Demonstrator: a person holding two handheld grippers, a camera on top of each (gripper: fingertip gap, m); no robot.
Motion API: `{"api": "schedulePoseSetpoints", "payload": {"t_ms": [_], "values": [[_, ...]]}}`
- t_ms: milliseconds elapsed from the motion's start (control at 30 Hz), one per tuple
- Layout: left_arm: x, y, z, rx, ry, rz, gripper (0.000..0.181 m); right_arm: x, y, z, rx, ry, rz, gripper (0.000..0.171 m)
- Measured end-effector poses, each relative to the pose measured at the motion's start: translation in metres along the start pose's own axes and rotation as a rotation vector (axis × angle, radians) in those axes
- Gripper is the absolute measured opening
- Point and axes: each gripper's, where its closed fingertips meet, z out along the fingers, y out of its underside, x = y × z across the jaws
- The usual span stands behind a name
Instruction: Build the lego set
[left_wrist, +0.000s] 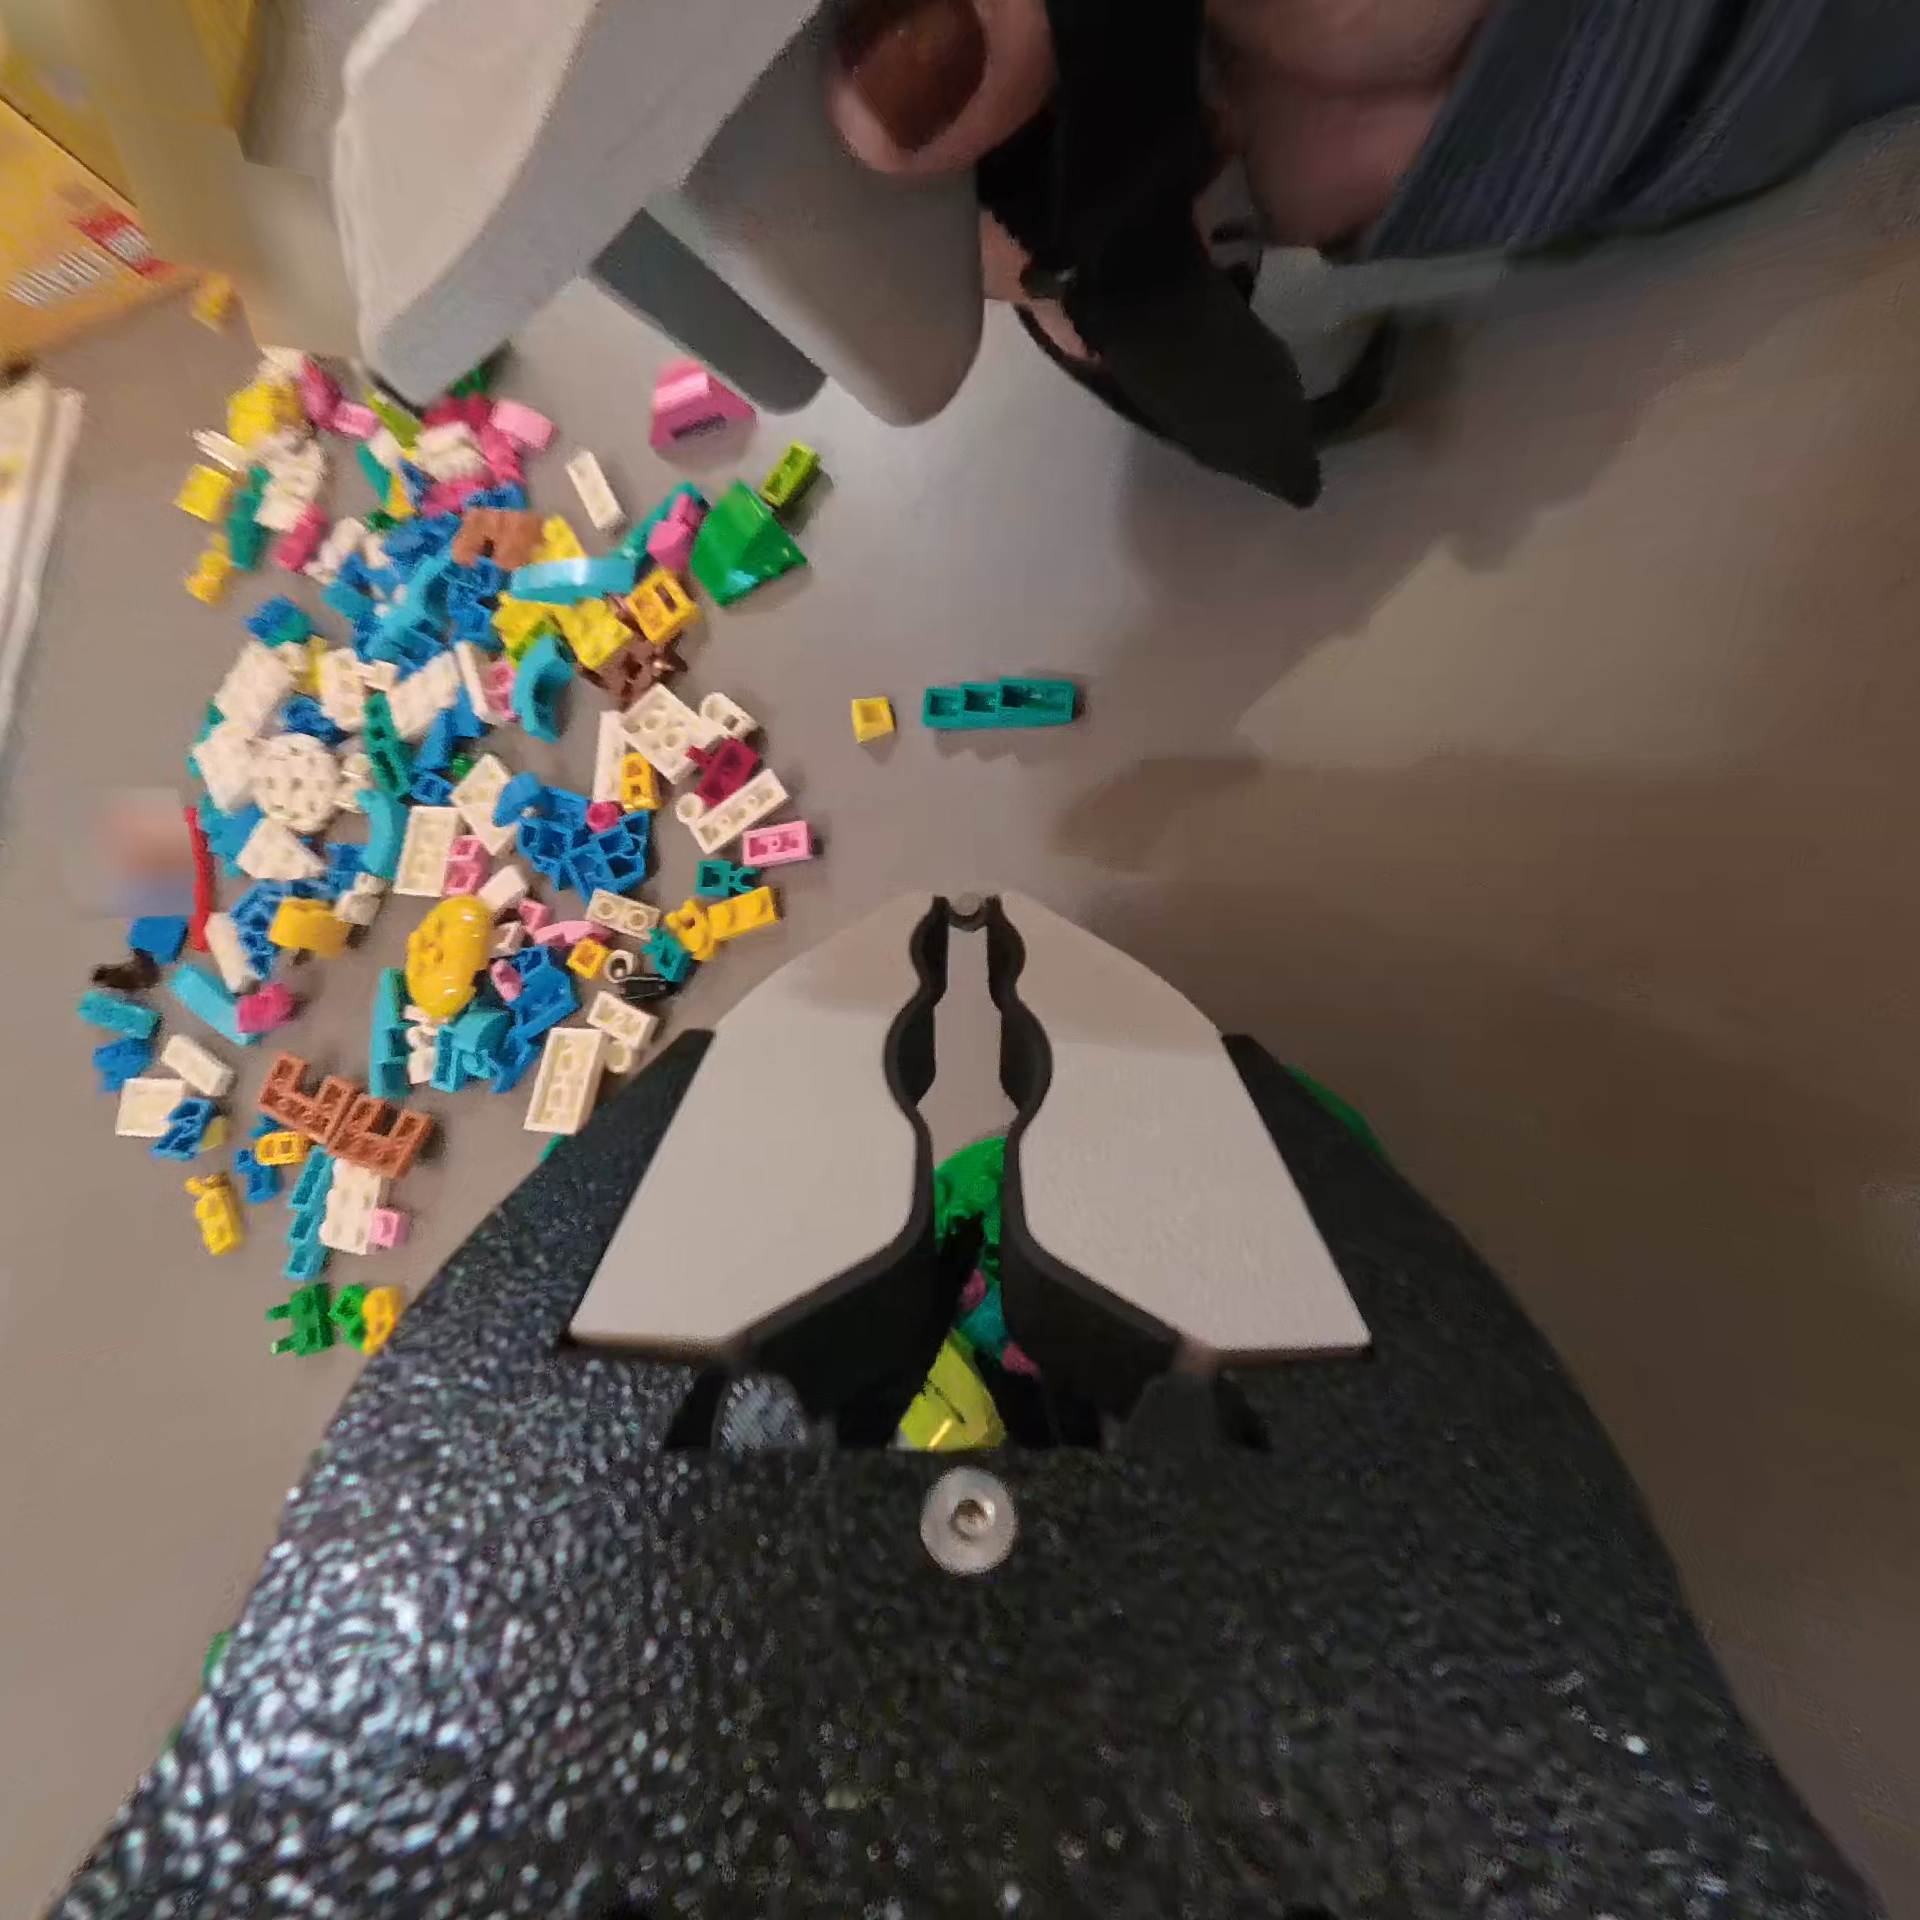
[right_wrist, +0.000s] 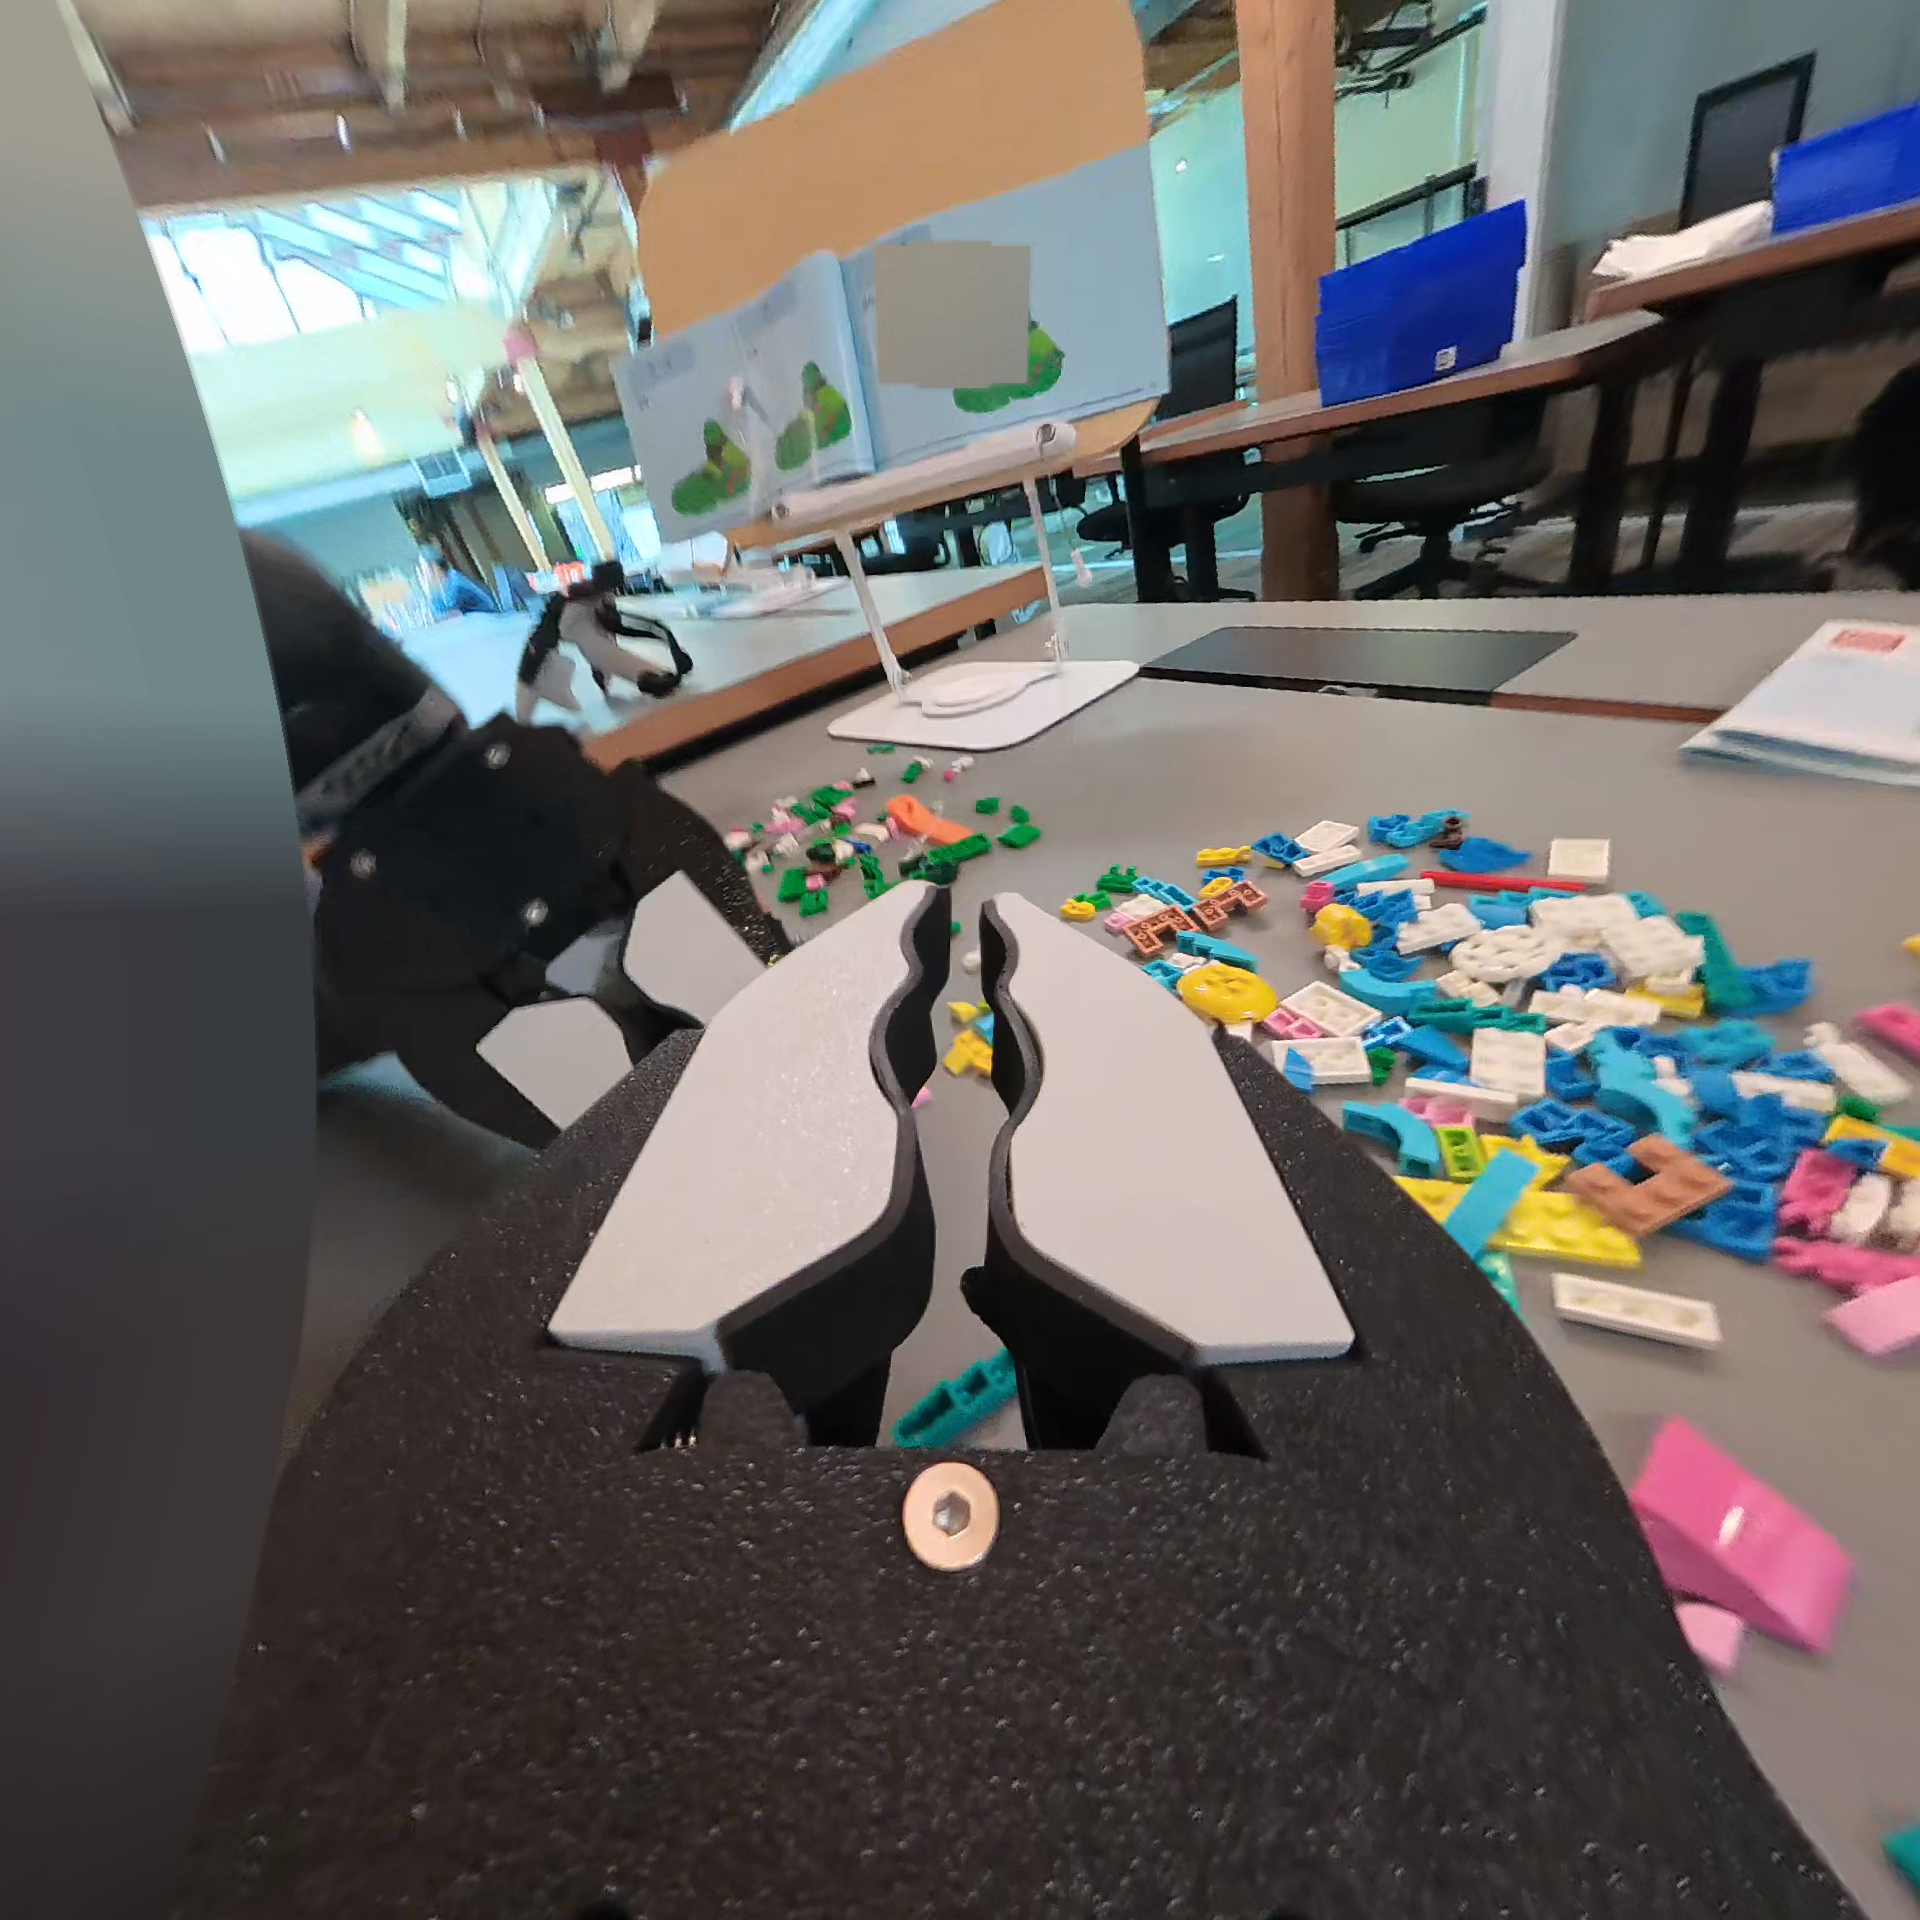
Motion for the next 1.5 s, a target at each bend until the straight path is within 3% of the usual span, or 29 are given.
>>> {"api": "schedulePoseSetpoints", "payload": {"t_ms": [167, 333, 500, 900, 1267, 1367, 1500], "values": [[0.0, 0.002, 0.006, -0.106, 0.074, 0.083, 0.007, -0.005, -0.009, -0.007, 0.01, -0.022, -0.137, 0.004], [0.01, -0.006, 0.016, -0.108, 0.244, 0.174, 0.007, 0.009, -0.018, -0.028, 0.016, 0.045, -0.292, 0.003], [0.02, -0.009, 0.024, -0.109, 0.395, 0.265, 0.007, 0.02, -0.022, -0.037, 0.055, 0.067, -0.282, 0.0], [0.017, -0.005, 0.03, -0.151, 0.48, 0.326, 0.007, 0.021, -0.023, -0.036, 0.068, 0.055, -0.264, 0.0], [0.016, -0.004, 0.029, -0.16, 0.488, 0.327, 0.024, 0.018, -0.02, -0.034, 0.053, 0.04, -0.279, 0.0], [0.016, -0.004, 0.029, -0.157, 0.487, 0.331, 0.026, -0.002, -0.012, -0.034, 0.0, -0.109, -0.361, 0.0], [0.015, -0.004, 0.028, -0.15, 0.481, 0.351, 0.033, -0.041, 0.038, -0.038, -0.289, -0.402, -0.484, 0.0]]}}
